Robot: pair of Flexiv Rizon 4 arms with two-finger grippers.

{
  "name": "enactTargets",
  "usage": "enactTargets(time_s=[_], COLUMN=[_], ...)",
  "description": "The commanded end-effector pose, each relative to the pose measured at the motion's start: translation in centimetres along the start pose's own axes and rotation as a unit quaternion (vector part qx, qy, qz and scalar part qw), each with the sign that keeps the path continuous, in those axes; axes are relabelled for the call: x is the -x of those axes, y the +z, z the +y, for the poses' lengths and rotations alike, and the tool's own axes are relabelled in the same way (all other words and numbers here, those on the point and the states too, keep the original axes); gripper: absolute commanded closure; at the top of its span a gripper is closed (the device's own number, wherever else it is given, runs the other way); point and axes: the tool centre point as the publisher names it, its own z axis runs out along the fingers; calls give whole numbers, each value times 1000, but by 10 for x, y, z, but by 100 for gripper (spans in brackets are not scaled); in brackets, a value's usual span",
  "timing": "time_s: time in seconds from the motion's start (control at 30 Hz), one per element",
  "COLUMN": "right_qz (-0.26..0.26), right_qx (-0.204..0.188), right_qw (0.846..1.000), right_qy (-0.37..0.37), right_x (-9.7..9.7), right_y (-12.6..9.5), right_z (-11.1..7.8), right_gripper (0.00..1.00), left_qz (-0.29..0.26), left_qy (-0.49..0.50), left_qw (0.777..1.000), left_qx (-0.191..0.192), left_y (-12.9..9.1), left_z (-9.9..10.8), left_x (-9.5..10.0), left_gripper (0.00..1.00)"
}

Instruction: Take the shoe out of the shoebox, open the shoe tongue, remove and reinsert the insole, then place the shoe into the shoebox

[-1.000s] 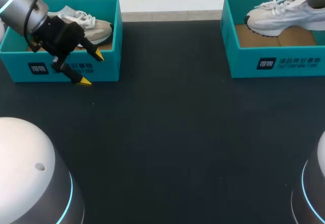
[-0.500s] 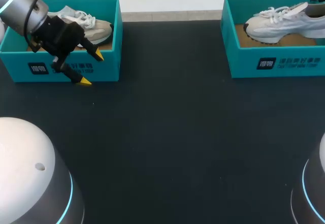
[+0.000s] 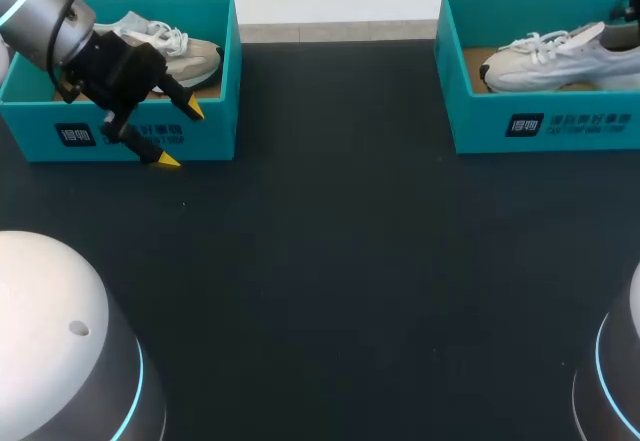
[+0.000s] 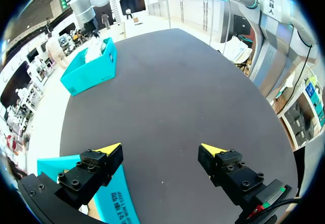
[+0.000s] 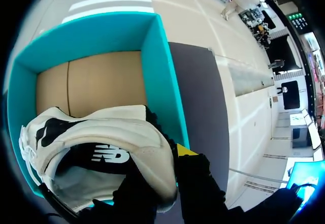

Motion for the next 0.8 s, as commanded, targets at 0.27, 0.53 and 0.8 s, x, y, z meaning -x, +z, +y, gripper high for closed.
enactTargets(time_s=[0.27, 0.53, 0.8], right_qz=[8, 6, 4], right_qx=[-3, -9, -13], right_qw=[1000, 1000, 1000], right_qy=[10, 10, 7], right_x=[1, -3, -7], right_y=[12, 26, 36], right_z=[-6, -13, -16], right_gripper=[100, 100, 100], left_qz=[0, 0, 0], left_qy=[0, 0, 0], left_qw=[1000, 1000, 1000], left_qx=[2, 2, 2], left_y=[0, 0, 0], left_z=[0, 0, 0], left_x=[-1, -1, -1], left_gripper=[0, 0, 0])
